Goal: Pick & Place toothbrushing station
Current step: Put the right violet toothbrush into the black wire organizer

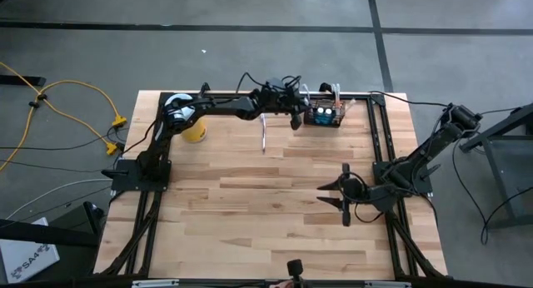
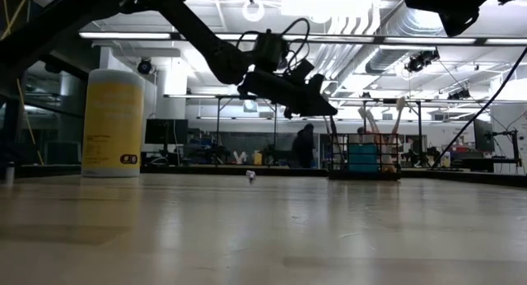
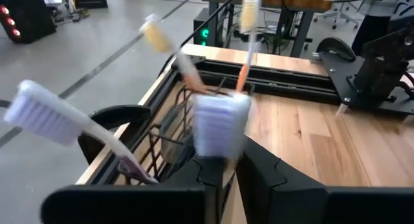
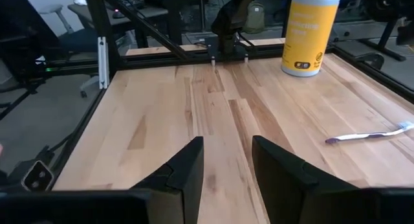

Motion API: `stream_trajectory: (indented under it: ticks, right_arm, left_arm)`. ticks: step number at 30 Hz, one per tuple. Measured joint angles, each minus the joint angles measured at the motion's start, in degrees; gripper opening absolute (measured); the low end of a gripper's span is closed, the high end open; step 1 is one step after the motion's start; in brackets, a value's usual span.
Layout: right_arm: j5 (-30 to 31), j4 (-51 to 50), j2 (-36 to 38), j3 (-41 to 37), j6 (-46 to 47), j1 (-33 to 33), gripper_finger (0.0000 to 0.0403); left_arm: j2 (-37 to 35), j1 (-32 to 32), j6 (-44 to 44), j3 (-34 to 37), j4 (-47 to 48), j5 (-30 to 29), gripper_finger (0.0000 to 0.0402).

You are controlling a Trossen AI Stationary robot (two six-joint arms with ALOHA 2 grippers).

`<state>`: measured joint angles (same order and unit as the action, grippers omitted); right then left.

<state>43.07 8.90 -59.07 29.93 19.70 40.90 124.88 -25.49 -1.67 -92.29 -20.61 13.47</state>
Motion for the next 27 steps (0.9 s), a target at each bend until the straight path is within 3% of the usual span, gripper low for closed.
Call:
stream_trajectory:
  ticks: [7,27]
  right_arm:
    - [0.29,1.0,0.0,0.0,0.02,1.47,0.0122]
    - [0.29,1.09,0.0,0.0,0.15,1.9,0.0122]
  left_arm:
    - [0.0,-0.27,-0.11,0.0,-2.94,2.06,0.0077]
    - [-0.09,-1.54,1.8,-0.13,-8.48,3.85,0.0135]
